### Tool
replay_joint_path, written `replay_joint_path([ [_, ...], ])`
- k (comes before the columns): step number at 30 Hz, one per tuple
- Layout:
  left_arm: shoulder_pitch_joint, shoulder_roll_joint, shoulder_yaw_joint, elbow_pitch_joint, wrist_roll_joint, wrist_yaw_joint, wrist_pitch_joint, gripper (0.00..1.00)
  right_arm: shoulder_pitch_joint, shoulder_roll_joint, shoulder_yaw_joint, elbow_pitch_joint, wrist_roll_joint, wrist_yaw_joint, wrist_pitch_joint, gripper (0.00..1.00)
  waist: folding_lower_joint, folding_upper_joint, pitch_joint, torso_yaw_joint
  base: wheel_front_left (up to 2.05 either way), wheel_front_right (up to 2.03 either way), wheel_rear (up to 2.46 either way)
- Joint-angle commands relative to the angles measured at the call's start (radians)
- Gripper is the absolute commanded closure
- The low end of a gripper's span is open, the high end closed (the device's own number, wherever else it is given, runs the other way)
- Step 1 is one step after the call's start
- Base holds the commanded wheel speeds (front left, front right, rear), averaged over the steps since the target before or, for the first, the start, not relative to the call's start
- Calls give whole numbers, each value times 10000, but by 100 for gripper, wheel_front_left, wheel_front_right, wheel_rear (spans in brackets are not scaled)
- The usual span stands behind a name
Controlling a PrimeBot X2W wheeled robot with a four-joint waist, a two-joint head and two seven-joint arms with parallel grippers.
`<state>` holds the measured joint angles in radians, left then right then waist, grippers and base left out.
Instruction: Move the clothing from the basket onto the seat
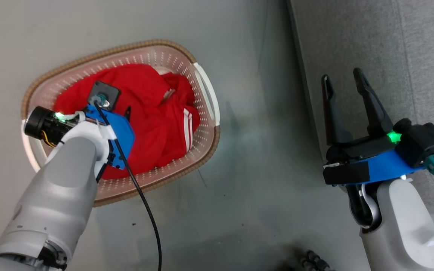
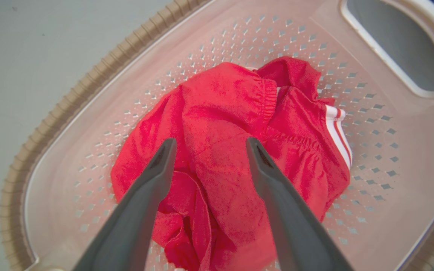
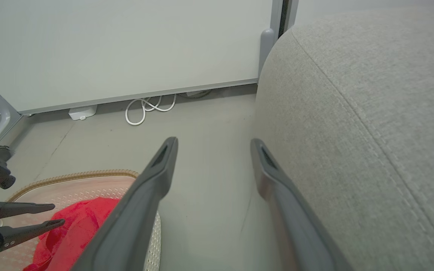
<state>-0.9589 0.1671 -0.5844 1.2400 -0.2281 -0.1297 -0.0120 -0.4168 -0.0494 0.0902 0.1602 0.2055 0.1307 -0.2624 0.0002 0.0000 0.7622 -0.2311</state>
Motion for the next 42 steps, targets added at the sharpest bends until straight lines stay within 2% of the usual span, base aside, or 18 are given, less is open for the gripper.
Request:
replay_joint_path([
  [1,-236,83,41,120,-124,-7,261,0,-230,-18,8,-102,68,1,-38,0,-2,0,598,-131,0,0,0],
  [6,-571,127,140,337,-362,15,1141,0,-361,-18,44,-320,128,1,-38,0,-2,0,1125,-226,0,0,0],
  [14,-912,99,212,439,-633,17,1858,0,-497,-16,100,-557,212,2,-38,0,-2,0,1737,-333,0,0,0],
  [22,-1059,163,-56,475,-520,87,2079,0,-534,-18,101,-657,238,1,-38,0,-2,0,2029,-396,0,0,0],
  [23,-1053,180,-105,481,-501,123,2166,6,-522,-18,88,-667,226,2,-38,0,-2,0,2045,-400,0,0,0],
  [24,-1048,189,-154,484,-460,144,2218,64,-521,-18,69,-675,216,1,-38,0,-2,0,2062,-399,0,0,0],
  [25,-1047,194,-180,487,-458,143,2209,100,-524,-18,48,-679,202,1,-38,0,-2,0,2075,-395,0,0,0],
  [32,-945,32,-314,483,-547,97,1817,100,-524,-18,-74,-607,43,1,-38,0,-2,0,1812,-222,0,0,0],
  [42,-654,-535,-394,55,-1017,-17,-361,100,-167,-19,-312,-371,-482,2,-38,0,-2,0,532,487,0,0,0],
])
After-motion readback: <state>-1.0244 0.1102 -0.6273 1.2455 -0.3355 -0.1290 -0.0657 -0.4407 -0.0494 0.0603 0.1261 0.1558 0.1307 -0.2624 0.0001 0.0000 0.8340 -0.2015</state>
